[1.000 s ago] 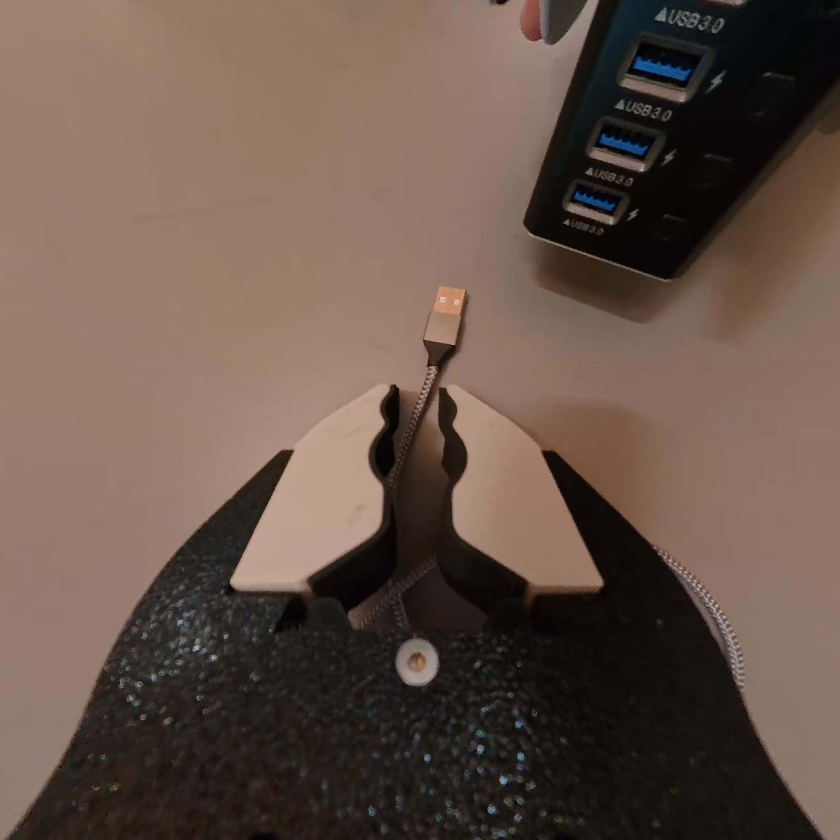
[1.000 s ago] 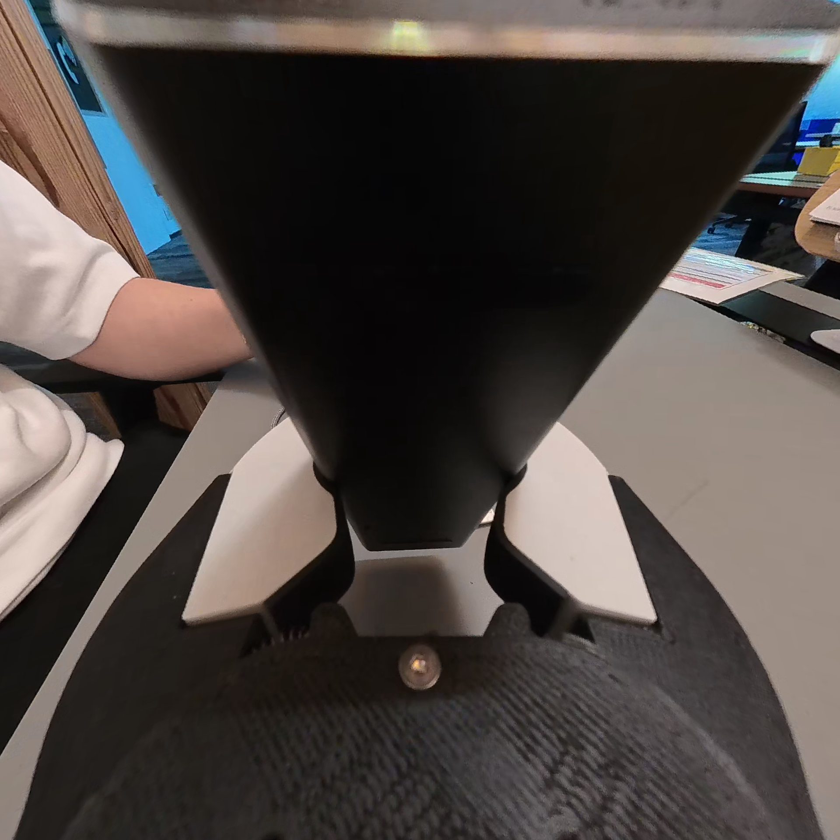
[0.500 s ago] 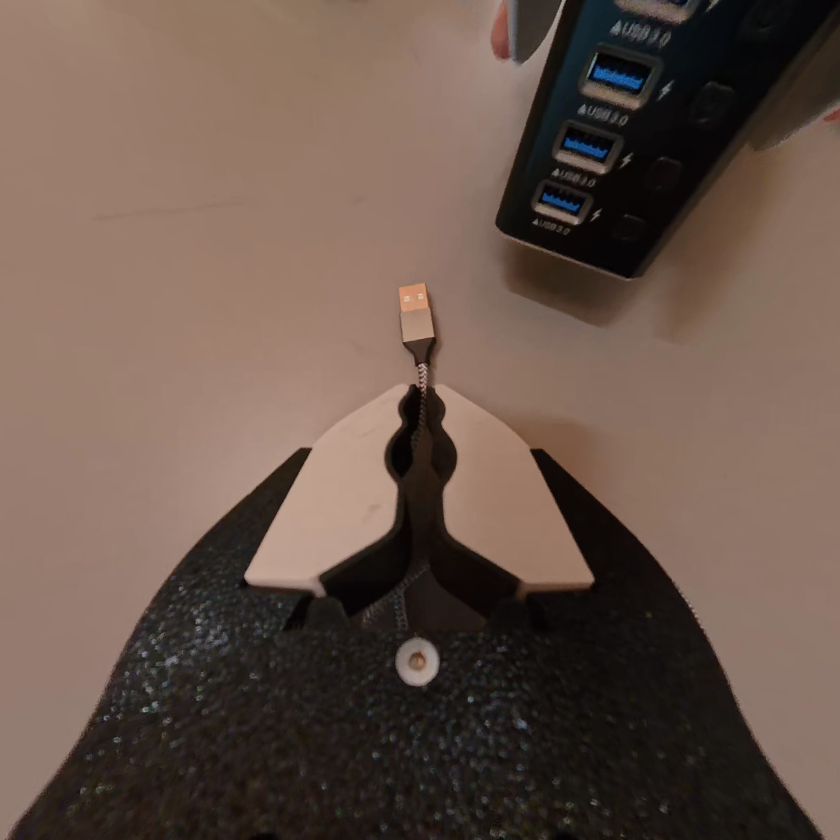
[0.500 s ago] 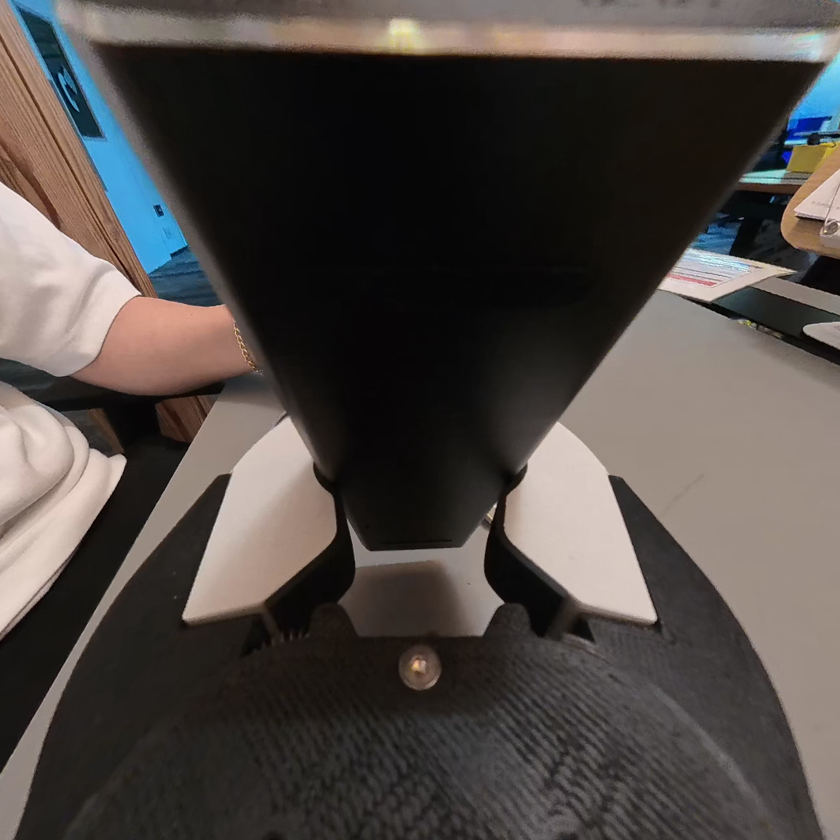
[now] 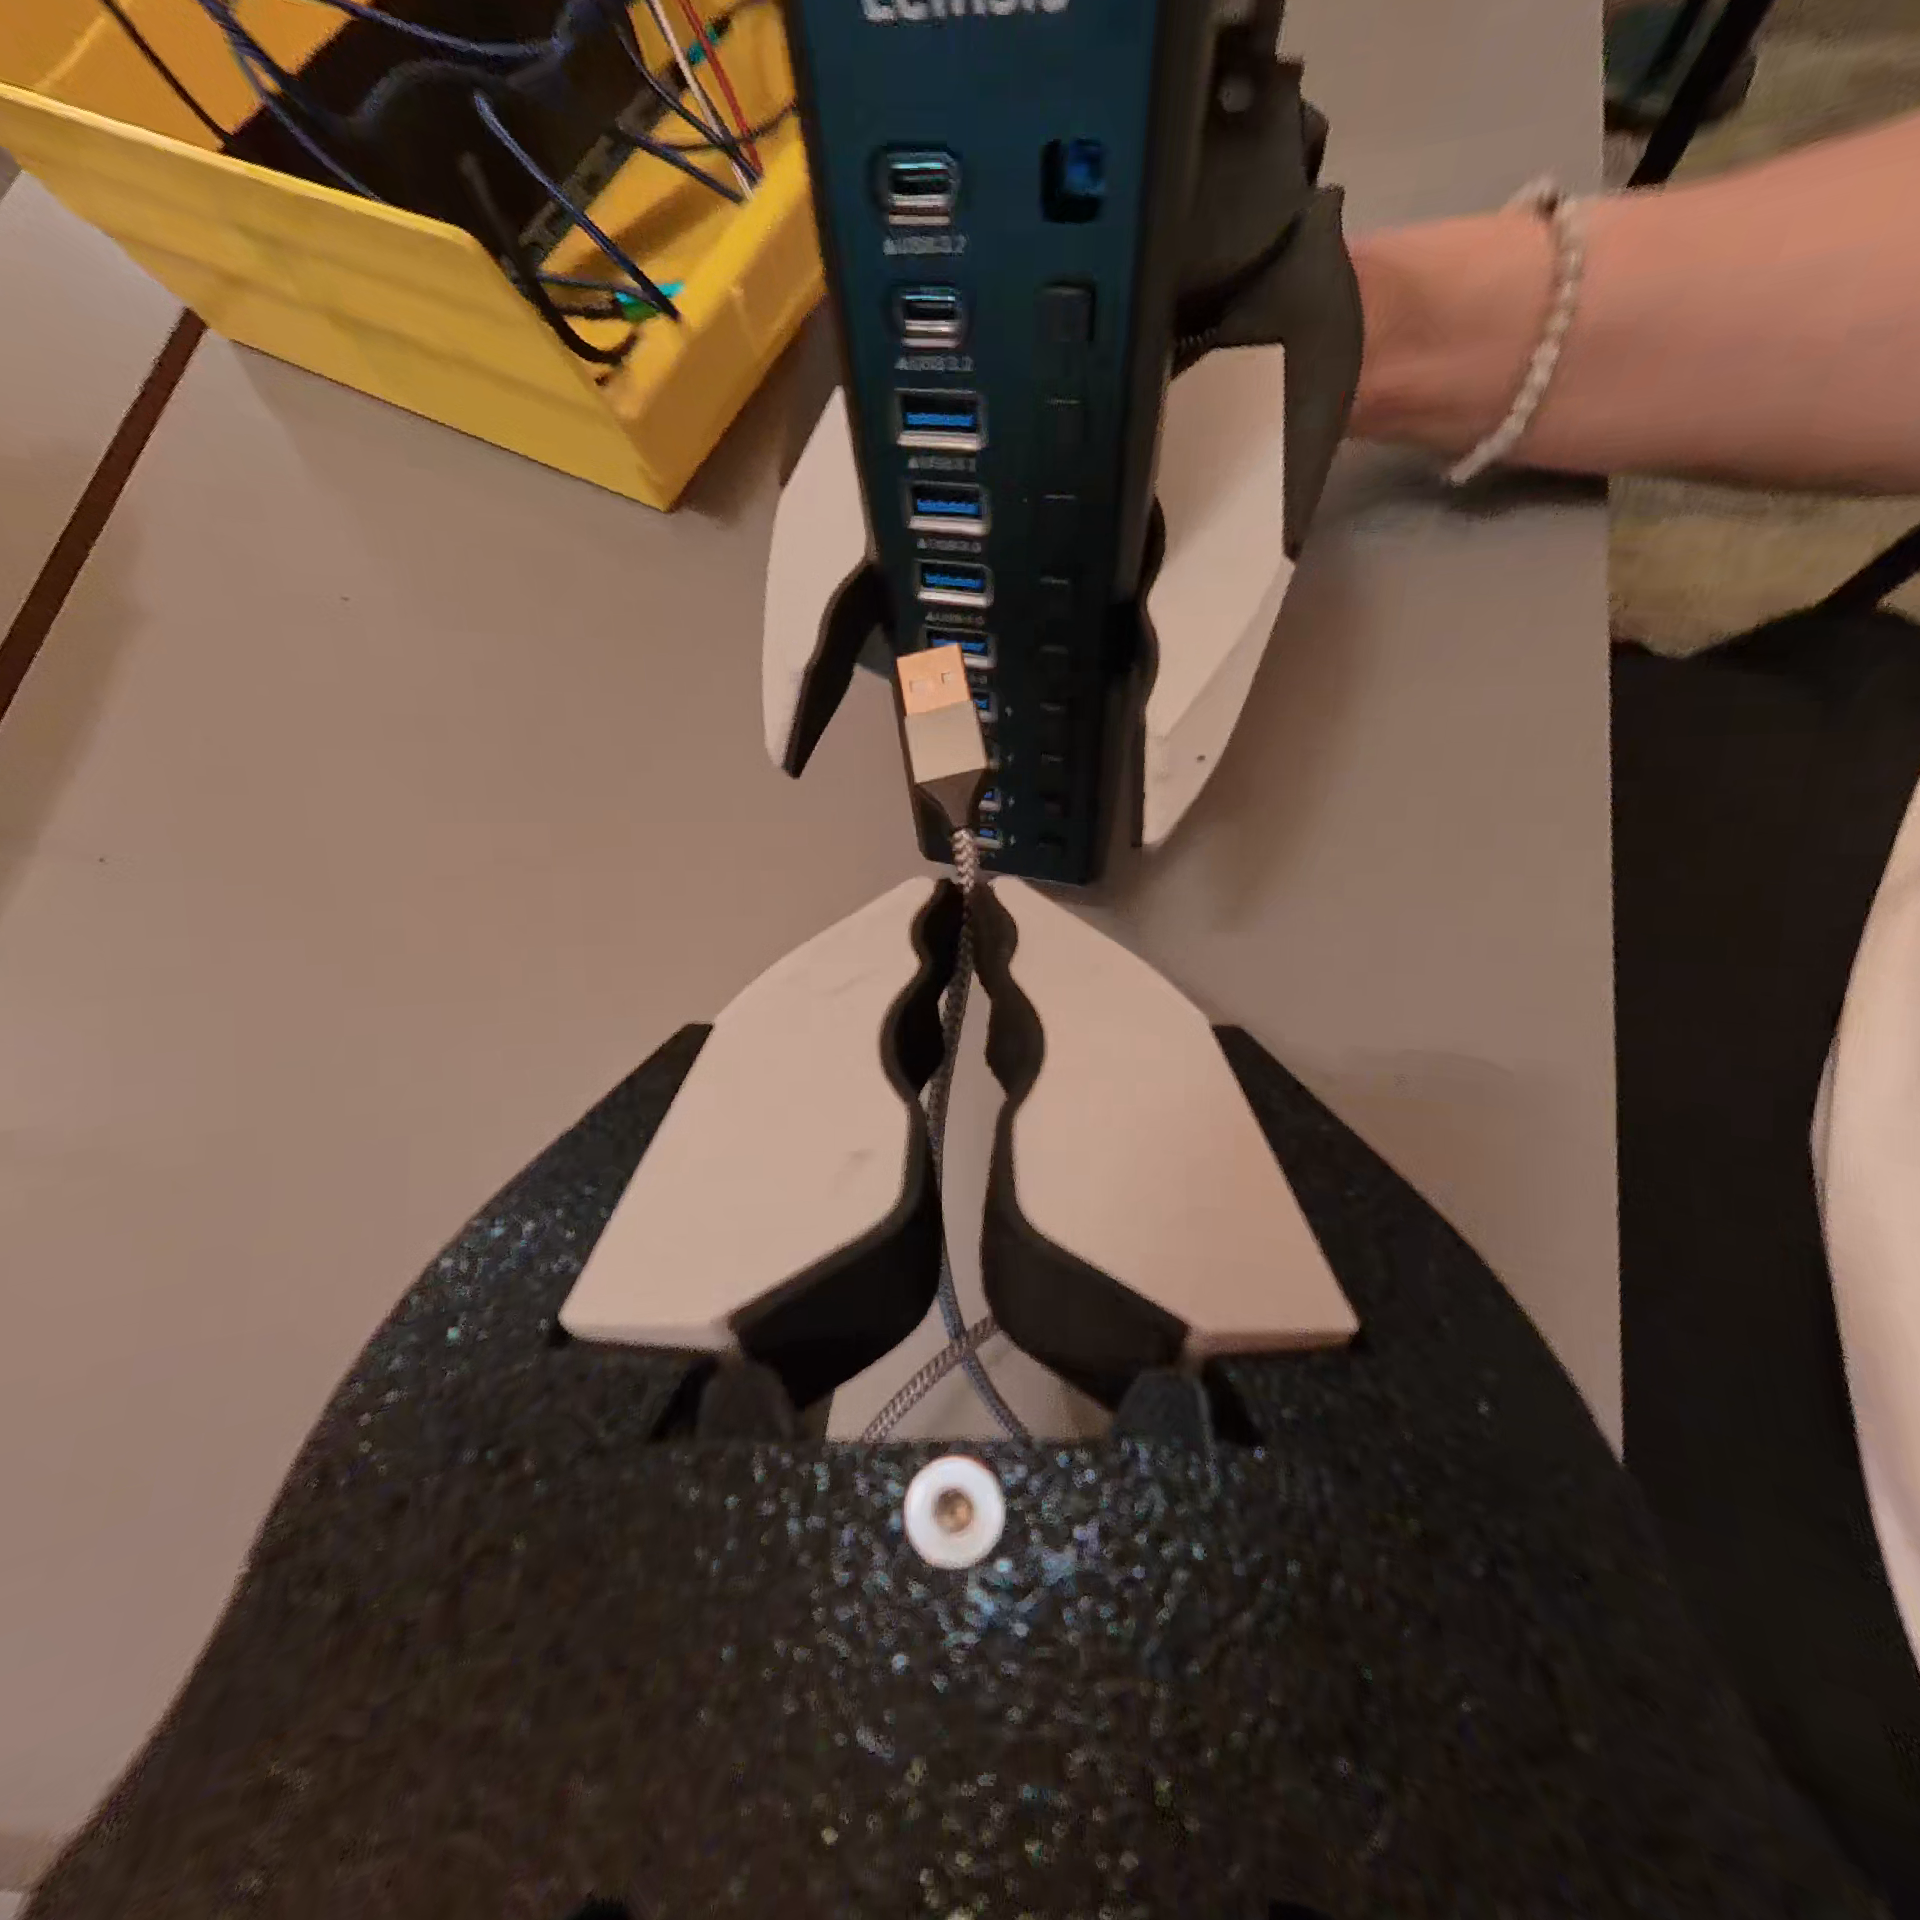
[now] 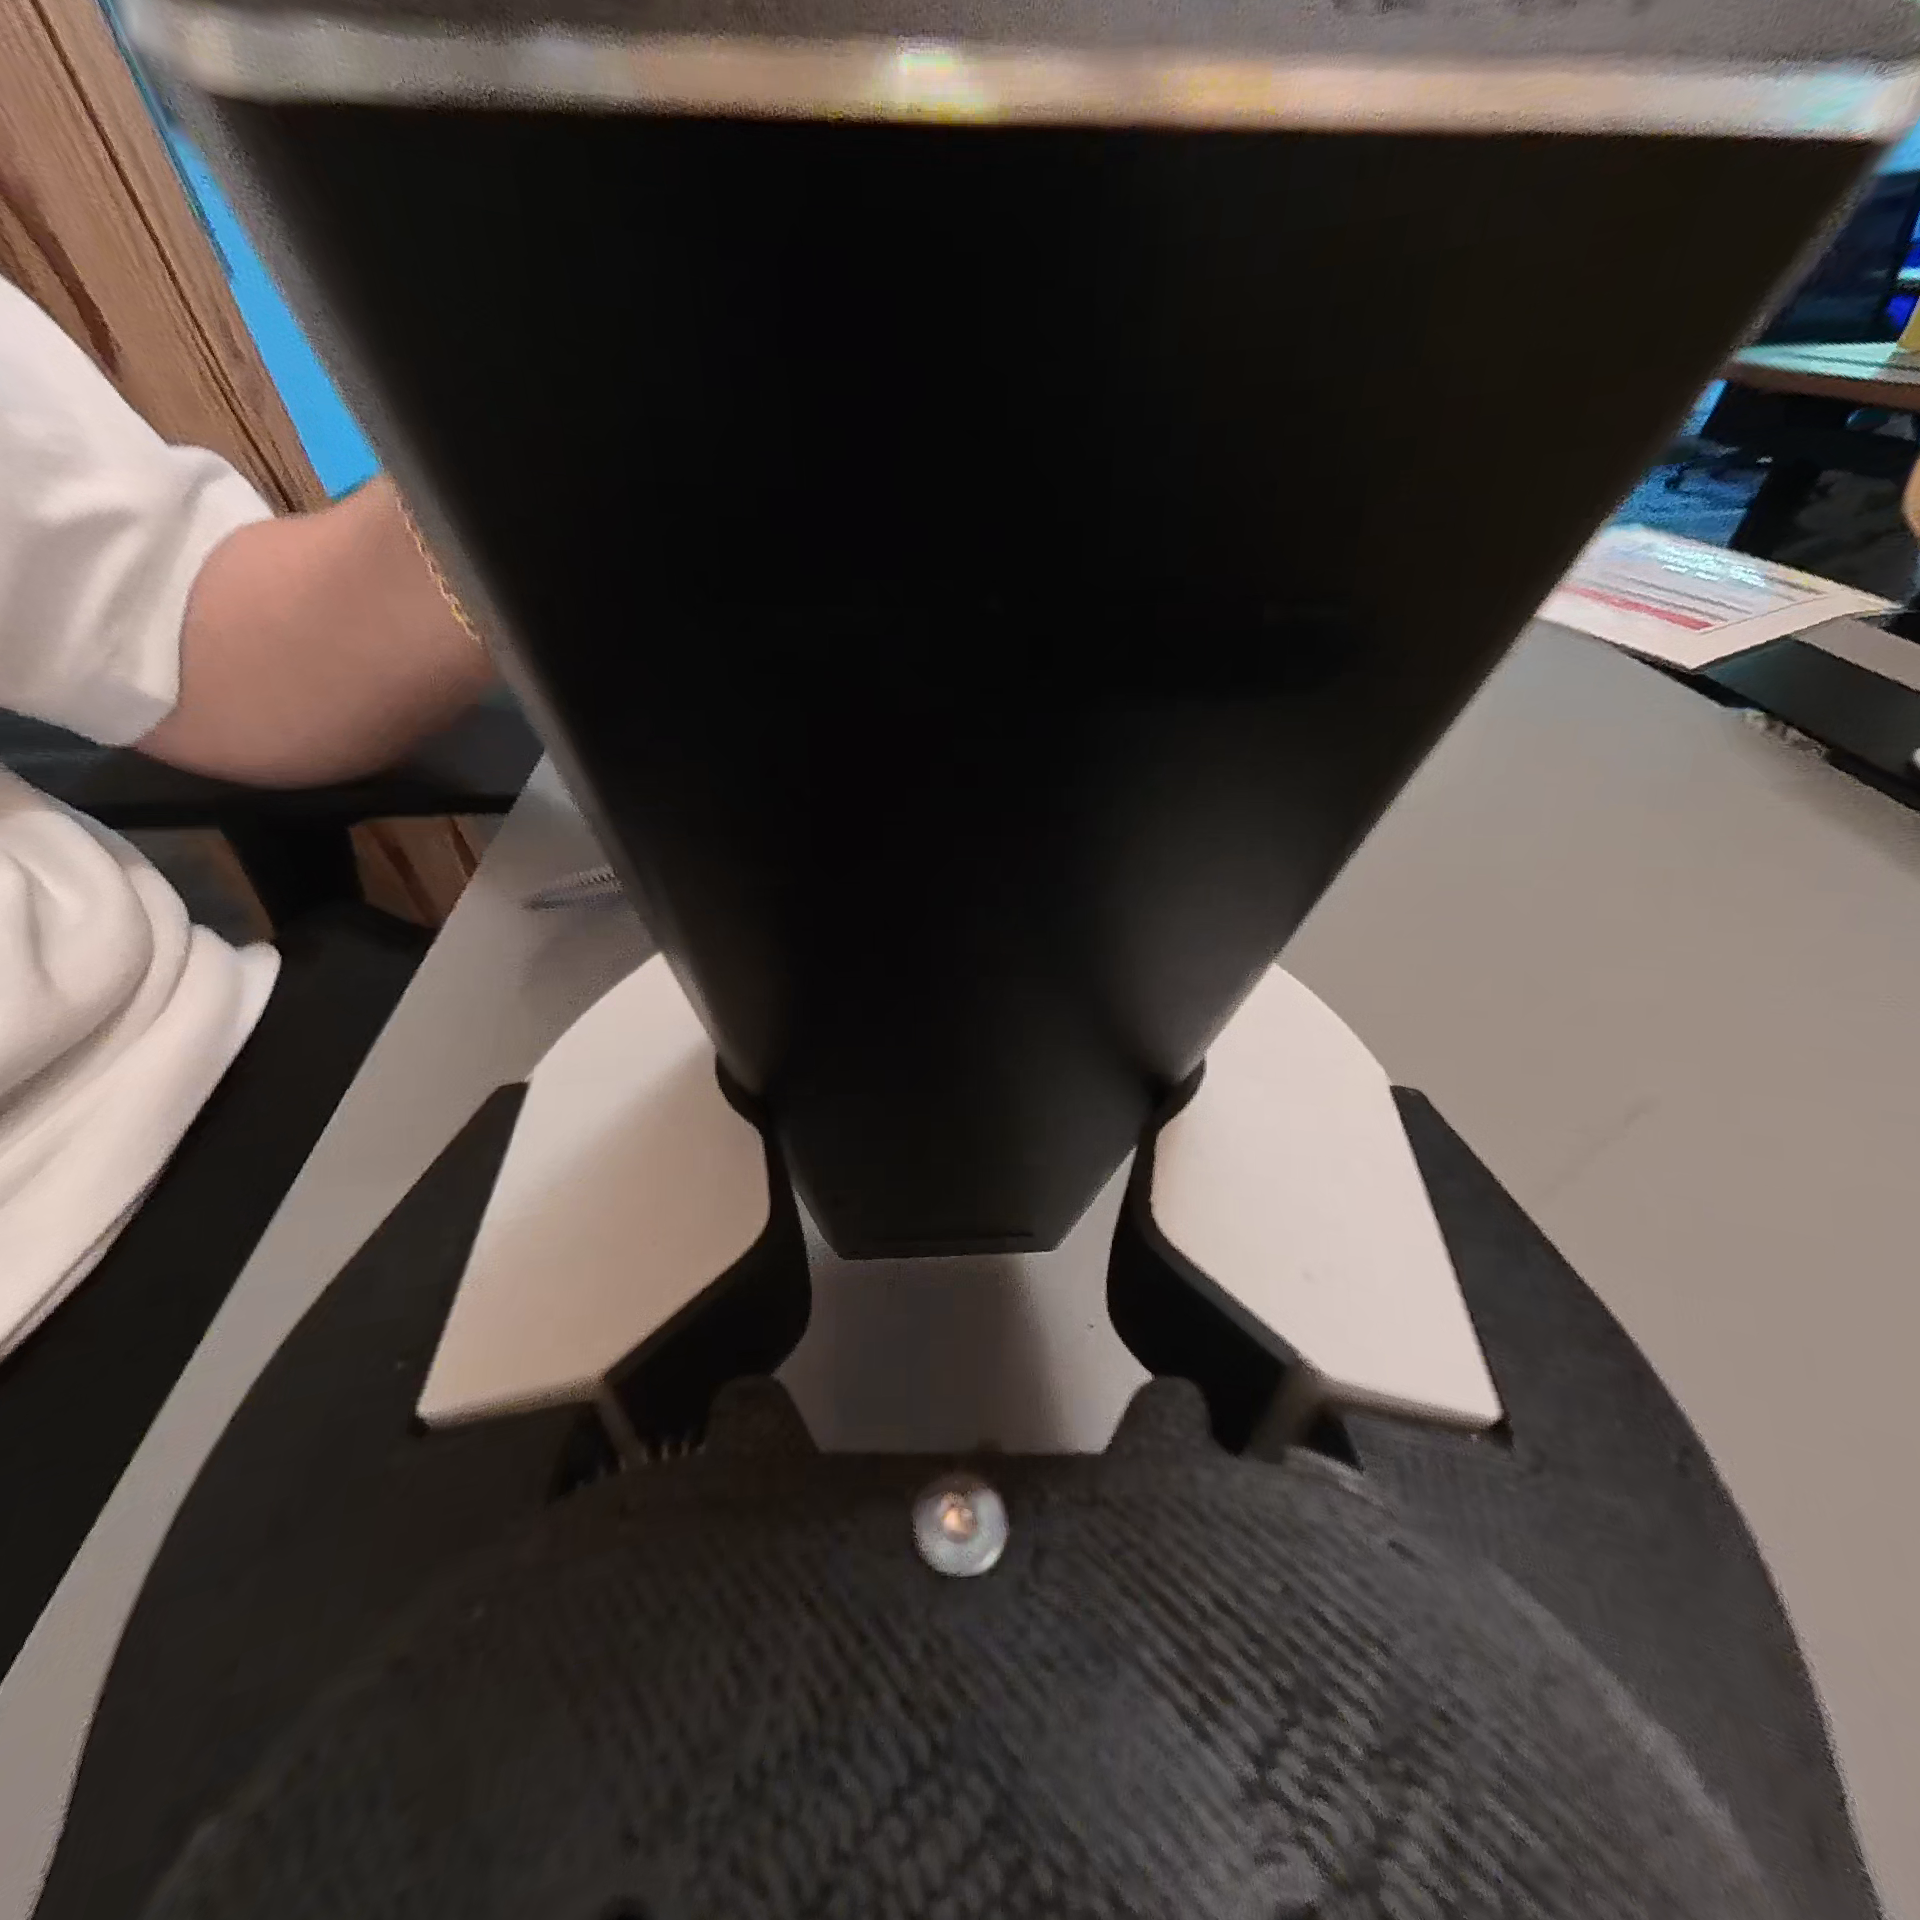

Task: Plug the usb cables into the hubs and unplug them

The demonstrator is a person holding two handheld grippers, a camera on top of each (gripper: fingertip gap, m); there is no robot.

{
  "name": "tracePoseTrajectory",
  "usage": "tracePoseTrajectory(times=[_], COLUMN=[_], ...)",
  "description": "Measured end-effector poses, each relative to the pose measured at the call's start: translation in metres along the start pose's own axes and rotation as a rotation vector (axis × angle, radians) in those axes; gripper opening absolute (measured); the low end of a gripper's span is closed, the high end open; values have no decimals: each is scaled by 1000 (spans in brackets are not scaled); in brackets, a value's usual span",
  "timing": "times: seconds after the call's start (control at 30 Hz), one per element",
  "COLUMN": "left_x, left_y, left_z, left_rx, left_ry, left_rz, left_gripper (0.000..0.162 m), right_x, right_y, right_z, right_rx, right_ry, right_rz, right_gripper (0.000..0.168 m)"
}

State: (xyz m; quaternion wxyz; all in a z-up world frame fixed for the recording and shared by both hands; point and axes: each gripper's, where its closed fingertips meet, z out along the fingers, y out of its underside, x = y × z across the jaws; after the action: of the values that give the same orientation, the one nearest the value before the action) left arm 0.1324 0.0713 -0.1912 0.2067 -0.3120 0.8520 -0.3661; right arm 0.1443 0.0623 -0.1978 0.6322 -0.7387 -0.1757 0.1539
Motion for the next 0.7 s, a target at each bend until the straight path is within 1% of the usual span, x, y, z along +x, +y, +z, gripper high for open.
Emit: tracePoseTrajectory(times=[0.07,0.23,0.4,0.57,0.7], left_x=[4,13,14,14,17], left_y=[6,11,16,23,21], left_z=[2,0,-4,-4,-4], left_rx=[-38,-57,-80,-108,-91], left_ry=[20,78,88,94,108], left_rz=[35,97,118,130,138], left_gripper=[2,2,2,2,2], right_x=[-3,-10,-23,-30,-32], right_y=[5,10,17,10,9], right_z=[4,8,12,14,14], right_rx=[-39,-85,-136,-133,-145], right_ry=[-5,-38,-100,-131,-135], right_rz=[-19,-55,-73,-88,-98], right_gripper=[72,72,72,72,72])
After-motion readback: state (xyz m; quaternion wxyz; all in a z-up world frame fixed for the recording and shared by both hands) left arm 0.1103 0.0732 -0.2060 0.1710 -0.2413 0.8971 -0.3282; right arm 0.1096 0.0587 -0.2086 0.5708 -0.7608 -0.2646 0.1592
